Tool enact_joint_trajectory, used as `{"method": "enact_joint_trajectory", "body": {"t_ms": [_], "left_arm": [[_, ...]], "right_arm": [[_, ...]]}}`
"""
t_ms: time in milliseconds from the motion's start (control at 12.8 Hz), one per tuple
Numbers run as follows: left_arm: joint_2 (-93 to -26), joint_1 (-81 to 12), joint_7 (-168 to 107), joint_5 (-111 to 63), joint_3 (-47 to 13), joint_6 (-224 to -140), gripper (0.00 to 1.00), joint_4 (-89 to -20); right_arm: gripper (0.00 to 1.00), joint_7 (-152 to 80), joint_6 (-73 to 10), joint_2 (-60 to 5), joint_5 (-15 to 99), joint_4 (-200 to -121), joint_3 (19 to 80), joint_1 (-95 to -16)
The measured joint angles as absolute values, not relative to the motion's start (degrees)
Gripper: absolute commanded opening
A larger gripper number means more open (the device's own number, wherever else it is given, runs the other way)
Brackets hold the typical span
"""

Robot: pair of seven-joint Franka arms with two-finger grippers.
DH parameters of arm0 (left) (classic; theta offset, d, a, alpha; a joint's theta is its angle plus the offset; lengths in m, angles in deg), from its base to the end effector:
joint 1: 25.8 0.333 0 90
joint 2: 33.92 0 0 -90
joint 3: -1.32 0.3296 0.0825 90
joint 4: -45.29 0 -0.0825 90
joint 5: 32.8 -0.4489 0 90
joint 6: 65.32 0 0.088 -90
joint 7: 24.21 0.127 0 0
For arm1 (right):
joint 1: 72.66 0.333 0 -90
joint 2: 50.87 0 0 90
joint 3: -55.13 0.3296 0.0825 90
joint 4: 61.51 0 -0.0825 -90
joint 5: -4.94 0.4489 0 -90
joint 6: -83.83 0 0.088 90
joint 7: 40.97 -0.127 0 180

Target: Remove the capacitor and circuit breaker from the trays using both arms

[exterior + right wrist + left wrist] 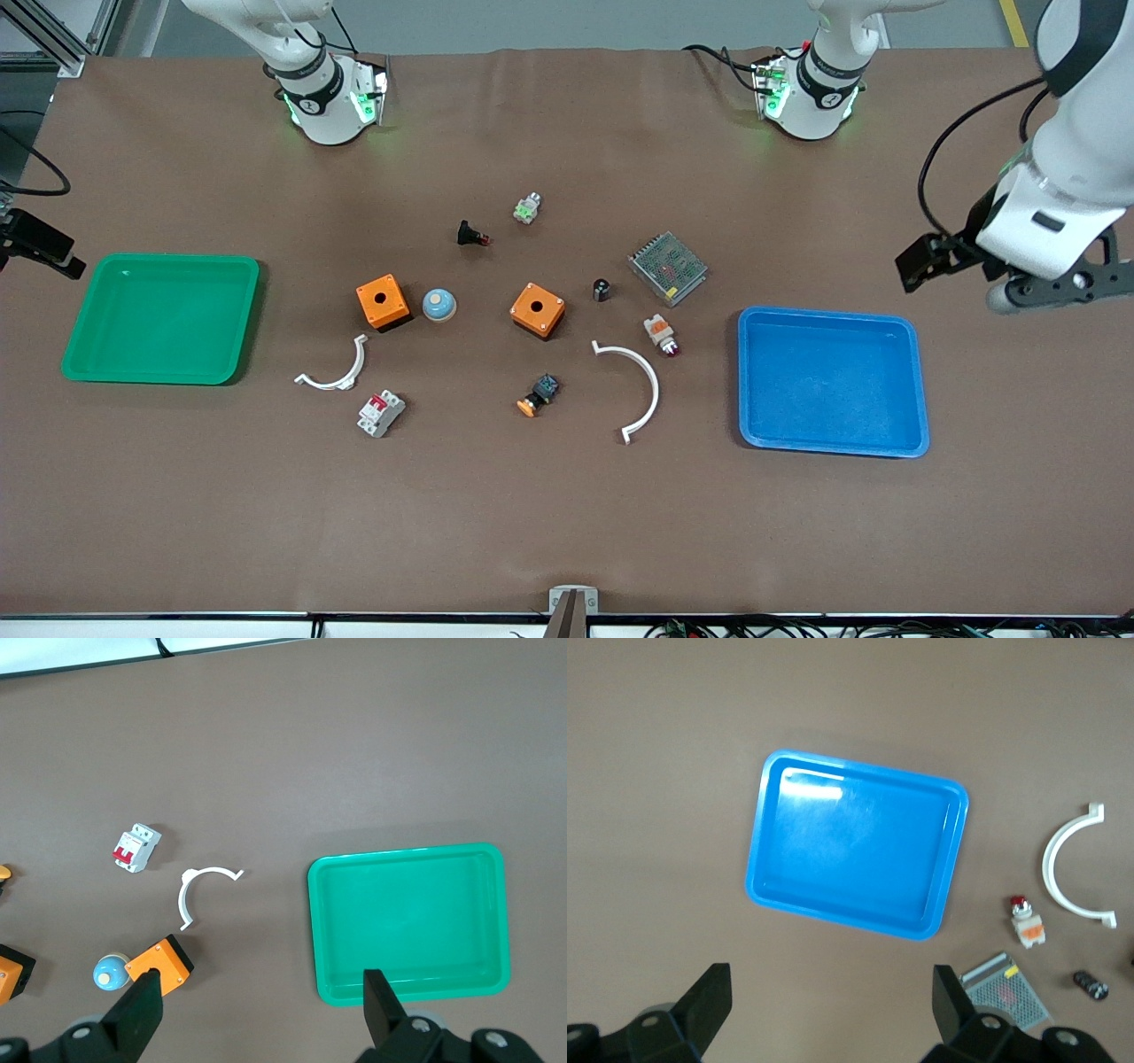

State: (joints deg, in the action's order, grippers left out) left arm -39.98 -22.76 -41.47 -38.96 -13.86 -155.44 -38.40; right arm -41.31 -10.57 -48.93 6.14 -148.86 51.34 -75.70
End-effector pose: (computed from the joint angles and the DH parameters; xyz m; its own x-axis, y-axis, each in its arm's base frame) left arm 0.6432 -0.1156 0.6127 0.9954 0.0898 0.0333 0.0921 -0.9931 -0.0732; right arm 0.6362 -0.0730 0.6291 0.9881 -0.1257 0.0890 -0.1245 -0.9920 -0.0192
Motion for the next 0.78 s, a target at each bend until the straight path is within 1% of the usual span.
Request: {"method": "enact_joint_trajectory", "body": {"t_ms": [313,470,783], "left_arm": [[-34.1,-22.9,-35.1,-34.6,-8.5,-153.8,1.0,-43.9],[-32.8,-23.4,-34.4,-34.3,-7.9,-153.7,1.0,-45.3],[-32.3,-27.0,-34.4,-34.3,-4.7,-153.7,1.0,-45.4]], "right_arm": [[1.0,-42.9,-9.7,-48.9,6.1,-148.7,52.3,-75.7],[1.0,-43.6,-9.4,-49.0,6.1,-148.7,53.6,-75.7],[1.0,-46.3,-9.4,-49.0,6.1,-148.7,56.6,-76.7]]}}
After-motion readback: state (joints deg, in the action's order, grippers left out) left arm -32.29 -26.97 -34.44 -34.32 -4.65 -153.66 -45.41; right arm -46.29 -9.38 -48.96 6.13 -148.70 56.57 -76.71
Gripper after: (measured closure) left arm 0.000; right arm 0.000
